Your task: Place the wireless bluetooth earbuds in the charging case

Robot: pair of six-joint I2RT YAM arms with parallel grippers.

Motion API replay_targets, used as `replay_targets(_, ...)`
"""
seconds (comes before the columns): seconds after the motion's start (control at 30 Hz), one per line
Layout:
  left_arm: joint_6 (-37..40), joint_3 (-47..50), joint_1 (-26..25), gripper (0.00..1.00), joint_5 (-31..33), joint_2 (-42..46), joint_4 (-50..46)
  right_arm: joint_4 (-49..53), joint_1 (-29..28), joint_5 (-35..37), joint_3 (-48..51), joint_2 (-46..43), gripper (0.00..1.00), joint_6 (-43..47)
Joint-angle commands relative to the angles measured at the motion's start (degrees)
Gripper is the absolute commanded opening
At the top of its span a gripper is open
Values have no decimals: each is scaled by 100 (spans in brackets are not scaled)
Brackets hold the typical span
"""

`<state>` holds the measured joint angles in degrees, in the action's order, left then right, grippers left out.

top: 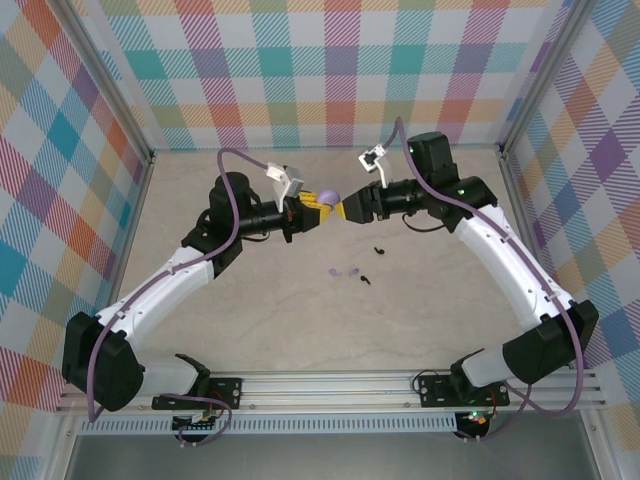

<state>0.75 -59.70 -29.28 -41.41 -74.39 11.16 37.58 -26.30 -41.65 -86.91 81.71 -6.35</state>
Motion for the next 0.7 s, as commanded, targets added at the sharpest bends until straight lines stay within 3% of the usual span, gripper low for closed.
replay_targets(0.0, 175, 10, -126, 7, -130, 153, 306, 117, -41, 28, -215, 76, 57, 185)
replay_targets(0.4, 388, -19, -304, 8, -324, 197, 138, 206, -46, 250, -353, 253, 56, 121)
replay_targets(0.67, 557, -28, -342, 10, -346, 257, -85, 112, -50, 933, -310, 144, 56, -64)
